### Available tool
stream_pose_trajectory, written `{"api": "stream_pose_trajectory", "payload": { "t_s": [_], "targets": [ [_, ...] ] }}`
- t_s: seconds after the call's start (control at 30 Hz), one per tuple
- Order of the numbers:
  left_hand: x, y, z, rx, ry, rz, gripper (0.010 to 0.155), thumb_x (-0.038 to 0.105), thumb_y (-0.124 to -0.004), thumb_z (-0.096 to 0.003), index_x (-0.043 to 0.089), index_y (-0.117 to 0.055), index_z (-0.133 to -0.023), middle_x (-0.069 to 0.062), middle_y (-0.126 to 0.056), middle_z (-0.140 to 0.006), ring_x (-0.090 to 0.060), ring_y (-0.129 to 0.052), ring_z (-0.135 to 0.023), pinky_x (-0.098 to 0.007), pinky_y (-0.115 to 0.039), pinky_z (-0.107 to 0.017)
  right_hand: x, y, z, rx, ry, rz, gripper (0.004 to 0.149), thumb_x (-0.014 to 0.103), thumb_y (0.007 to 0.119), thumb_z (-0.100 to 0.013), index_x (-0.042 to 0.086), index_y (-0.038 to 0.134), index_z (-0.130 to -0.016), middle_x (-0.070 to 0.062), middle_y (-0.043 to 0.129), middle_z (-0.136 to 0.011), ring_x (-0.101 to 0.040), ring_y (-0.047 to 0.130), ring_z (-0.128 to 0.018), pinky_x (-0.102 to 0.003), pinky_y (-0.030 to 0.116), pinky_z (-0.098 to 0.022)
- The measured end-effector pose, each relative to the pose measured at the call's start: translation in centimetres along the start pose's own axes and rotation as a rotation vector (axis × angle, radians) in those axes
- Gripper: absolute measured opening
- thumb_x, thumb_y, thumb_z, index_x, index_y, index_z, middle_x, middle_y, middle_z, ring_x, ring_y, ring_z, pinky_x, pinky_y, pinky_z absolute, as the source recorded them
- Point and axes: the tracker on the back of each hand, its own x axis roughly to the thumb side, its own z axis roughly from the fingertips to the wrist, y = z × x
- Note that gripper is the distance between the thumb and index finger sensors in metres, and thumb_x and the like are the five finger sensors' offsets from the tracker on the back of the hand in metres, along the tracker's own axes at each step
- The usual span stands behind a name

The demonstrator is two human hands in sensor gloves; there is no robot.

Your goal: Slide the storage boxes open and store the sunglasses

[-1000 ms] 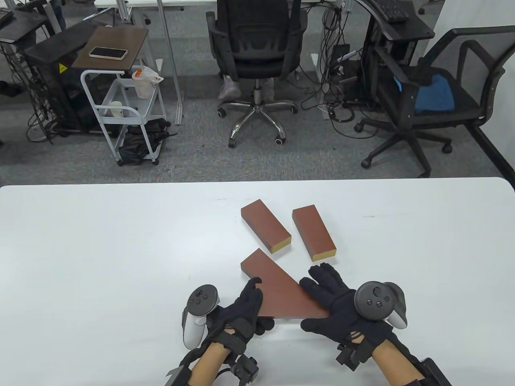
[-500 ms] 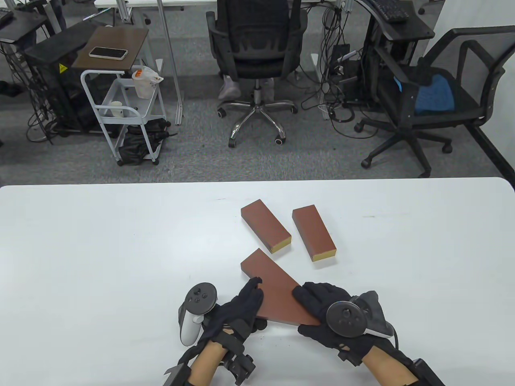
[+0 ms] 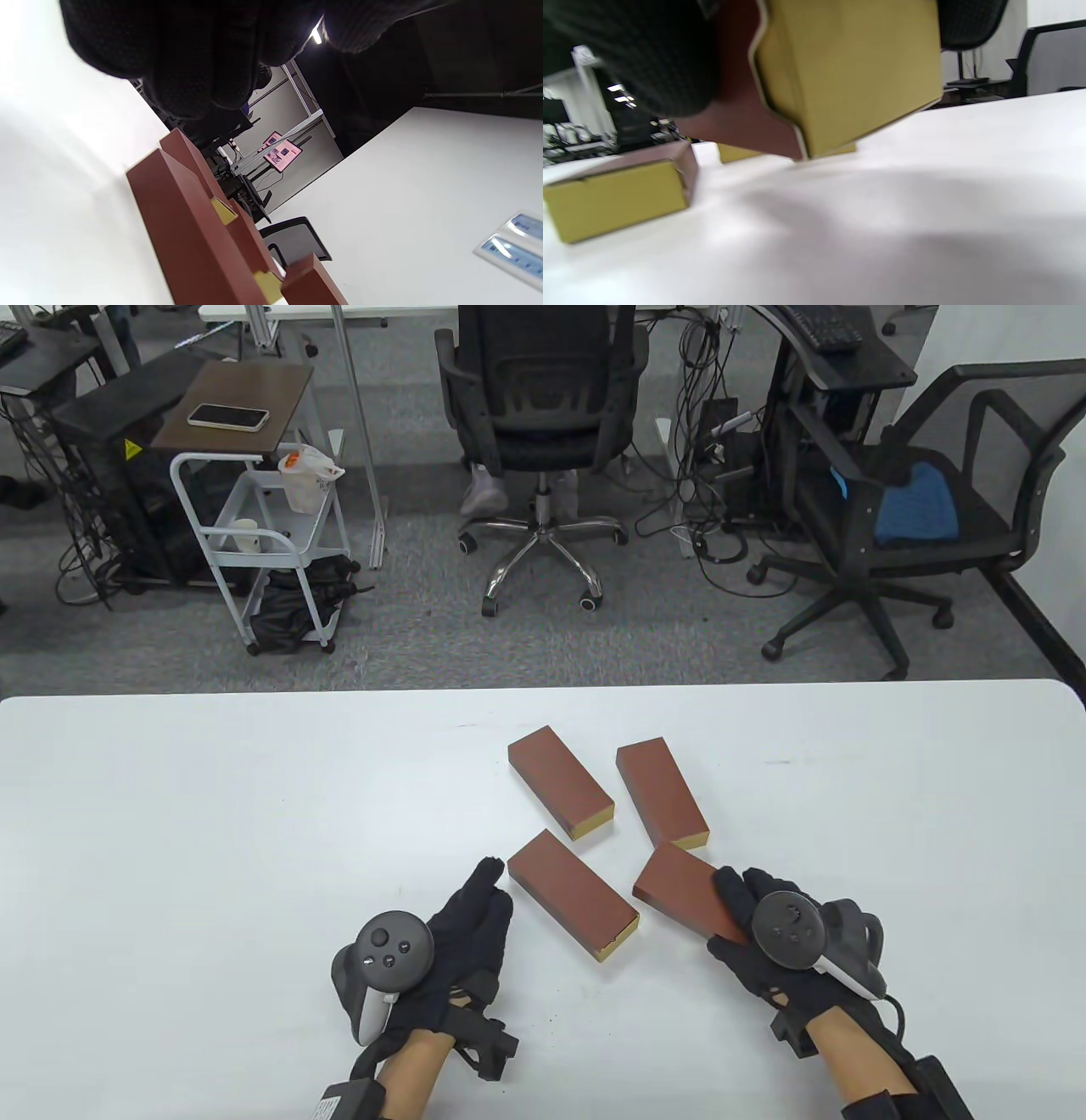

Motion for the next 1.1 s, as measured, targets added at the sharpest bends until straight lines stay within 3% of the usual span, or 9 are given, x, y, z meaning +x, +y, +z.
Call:
{"api": "stream_pose_trajectory", "payload": {
  "t_s": [0.3,0.6,0.73,0.87,1.1],
  "targets": [
    [-0.1,0.1,-0.1,-0.002,-0.020,-0.144,0.059,0.052,-0.065,-0.0554,0.027,-0.065,-0.109,-0.008,-0.083,-0.100,-0.035,-0.092,-0.081,-0.058,-0.076,-0.057,-0.6,1.9,-0.3,0.160,0.043,0.076,0.073,0.053,0.087,-0.034,0.033,0.056,-0.096,-0.017,0.062,-0.101,-0.044,0.068,-0.087,-0.057,0.061,-0.066],
    [-0.5,0.5,0.0,0.018,-0.004,-0.184,0.059,0.052,-0.065,-0.0553,0.027,-0.065,-0.109,-0.008,-0.082,-0.101,-0.036,-0.090,-0.083,-0.059,-0.074,-0.058,-1.0,2.6,-0.6,0.222,0.094,0.043,0.074,0.051,0.088,-0.034,0.032,0.053,-0.097,-0.017,0.056,-0.104,-0.045,0.063,-0.091,-0.059,0.056,-0.067],
    [-0.3,0.1,0.0,0.015,-0.008,-0.220,0.060,0.052,-0.066,-0.0554,0.027,-0.065,-0.109,-0.009,-0.081,-0.102,-0.037,-0.089,-0.084,-0.060,-0.073,-0.058,-1.0,1.5,-0.7,0.198,0.102,-0.030,0.079,0.058,0.085,-0.033,0.032,0.050,-0.098,-0.015,0.050,-0.107,-0.044,0.060,-0.093,-0.060,0.052,-0.069],
    [0.3,-0.5,-0.4,-0.017,0.002,-0.267,0.060,0.052,-0.065,-0.0554,0.028,-0.065,-0.110,-0.009,-0.079,-0.105,-0.038,-0.086,-0.089,-0.061,-0.071,-0.061,-1.0,-0.1,-0.9,0.091,0.104,-0.068,0.076,0.057,0.085,-0.032,0.030,0.055,-0.097,-0.015,0.053,-0.106,-0.045,0.061,-0.092,-0.060,0.052,-0.069],
    [4.1,0.1,-1.5,-0.003,-0.036,-0.351,0.064,0.057,-0.066,-0.0546,0.028,-0.062,-0.112,-0.010,-0.070,-0.113,-0.040,-0.073,-0.101,-0.066,-0.061,-0.068,1.2,-3.4,-1.8,0.006,0.077,0.015,0.072,0.057,0.082,-0.035,0.027,0.057,-0.096,-0.013,0.054,-0.106,-0.042,0.057,-0.095,-0.058,0.051,-0.070]
  ]
}}
